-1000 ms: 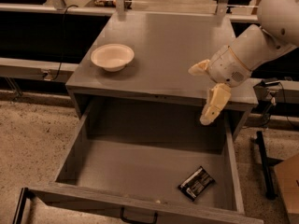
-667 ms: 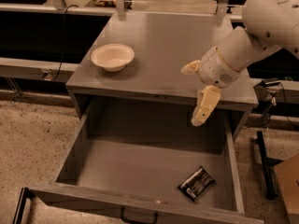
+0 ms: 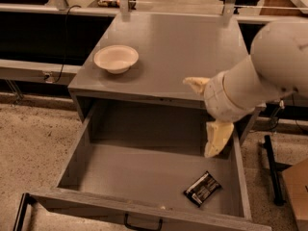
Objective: Pick rxbar chocolate from top drawer and place on counter
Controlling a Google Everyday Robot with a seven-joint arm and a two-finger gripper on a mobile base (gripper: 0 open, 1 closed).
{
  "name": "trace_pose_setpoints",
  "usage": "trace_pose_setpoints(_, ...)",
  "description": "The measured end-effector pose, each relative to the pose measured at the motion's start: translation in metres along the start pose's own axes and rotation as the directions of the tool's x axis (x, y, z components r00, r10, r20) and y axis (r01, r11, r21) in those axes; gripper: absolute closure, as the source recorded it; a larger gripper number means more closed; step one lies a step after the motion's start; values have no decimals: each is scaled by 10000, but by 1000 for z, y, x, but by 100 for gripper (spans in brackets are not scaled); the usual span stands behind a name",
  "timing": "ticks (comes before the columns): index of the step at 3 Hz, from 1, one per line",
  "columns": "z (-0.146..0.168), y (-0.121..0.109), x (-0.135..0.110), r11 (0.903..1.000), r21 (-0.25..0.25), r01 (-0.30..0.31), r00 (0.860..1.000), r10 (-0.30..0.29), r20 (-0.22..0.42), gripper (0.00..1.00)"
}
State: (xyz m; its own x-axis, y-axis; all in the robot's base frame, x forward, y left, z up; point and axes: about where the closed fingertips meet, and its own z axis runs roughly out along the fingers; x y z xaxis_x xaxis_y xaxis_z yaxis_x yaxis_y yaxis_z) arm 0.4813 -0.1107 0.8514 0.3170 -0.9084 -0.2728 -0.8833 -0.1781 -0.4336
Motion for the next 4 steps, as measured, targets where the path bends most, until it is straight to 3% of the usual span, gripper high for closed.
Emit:
trace_pose_setpoints(1, 10, 29, 21, 9990, 247, 373, 9989, -366, -307, 0)
trace_pose_setpoints(2, 40, 36, 22, 9928, -803, 886, 9956, -908, -244, 0)
trace_pose_setpoints(3, 65, 58, 29, 9760, -1657, 1412, 9840, -1567, -845, 0)
trace_pose_setpoints(4, 97, 100, 35, 9480, -2422, 2064, 9624, -2414, -1245, 0)
